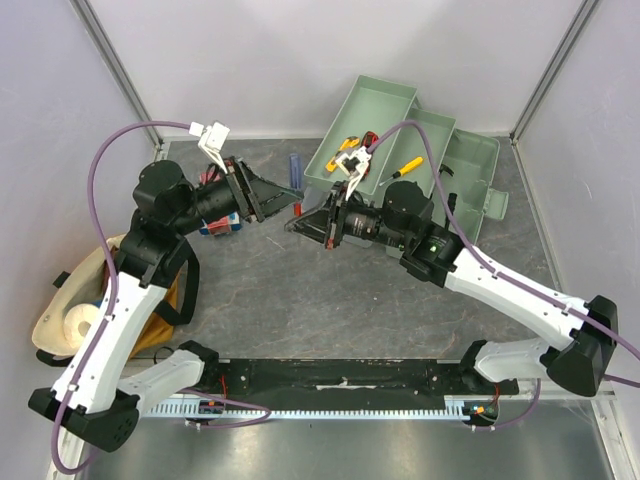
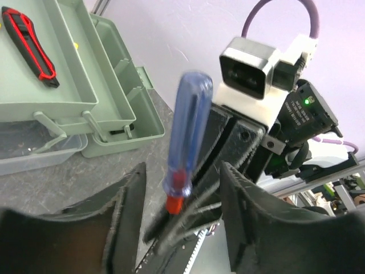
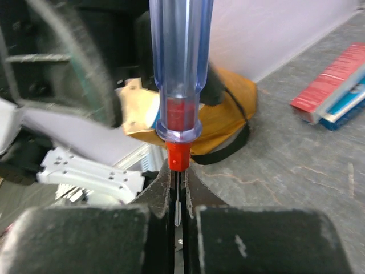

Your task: Pack the tool kit

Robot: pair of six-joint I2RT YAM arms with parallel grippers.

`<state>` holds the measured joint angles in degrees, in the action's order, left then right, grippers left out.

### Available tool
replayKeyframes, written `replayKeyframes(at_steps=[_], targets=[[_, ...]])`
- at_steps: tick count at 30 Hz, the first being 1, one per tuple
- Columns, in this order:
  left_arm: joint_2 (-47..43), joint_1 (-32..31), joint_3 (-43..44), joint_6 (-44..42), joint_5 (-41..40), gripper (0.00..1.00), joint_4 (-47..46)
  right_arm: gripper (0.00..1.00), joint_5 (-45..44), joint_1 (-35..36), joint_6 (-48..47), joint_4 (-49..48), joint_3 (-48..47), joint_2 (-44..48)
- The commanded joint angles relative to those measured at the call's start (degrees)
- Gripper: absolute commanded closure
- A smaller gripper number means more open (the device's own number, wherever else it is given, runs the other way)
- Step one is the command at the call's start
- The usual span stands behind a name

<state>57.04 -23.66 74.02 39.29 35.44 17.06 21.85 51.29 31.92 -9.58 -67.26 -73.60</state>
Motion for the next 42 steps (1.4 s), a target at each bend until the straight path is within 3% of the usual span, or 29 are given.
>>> replayKeyframes(at_steps=[1,3,8,12,21,33,38,42], targets=[[-2.7,-0.3,-0.8,-3.6,-4.6,0.33,1.7,1.00,-10.8,-0.3,-3.3,3.0,-1.5,3.4],[-2.9,-0.5,-0.7,-5.7,-8.2,0.28,4.8,1.00,-19.6,-0.3,-6.9,8.2,-2.8,5.3],[-2.5,-0.2,-1.2,-9.5,-17.9,0.27,12.0,1.00,-49.7,-0.7,-9.6,20.5,-4.5,8.4],[-2.2,-0.3,-2.4,-10.0,-19.4,0.27,13.1,1.00,-60.9,-5.0,-5.8,26.7,-3.6,7.9],[-1.7,-0.2,-3.7,-10.6,-19.7,0.27,13.9,1.00,-55.0,-20.3,-2.2,28.7,-2.8,-0.3],[-0.1,-0.3,-5.2,-10.4,-20.9,0.27,14.0,0.99,-47.3,-27.9,0.8,29.3,-3.4,-13.0],[2.7,-0.2,-5.6,-9.2,-26.2,0.27,13.3,0.85,-47.4,-28.8,2.2,30.9,-3.8,-15.9],[7.5,0.3,-6.4,-9.3,-32.8,0.27,10.2,0.63,-47.2,-29.3,2.1,32.2,-5.6,-15.5]])
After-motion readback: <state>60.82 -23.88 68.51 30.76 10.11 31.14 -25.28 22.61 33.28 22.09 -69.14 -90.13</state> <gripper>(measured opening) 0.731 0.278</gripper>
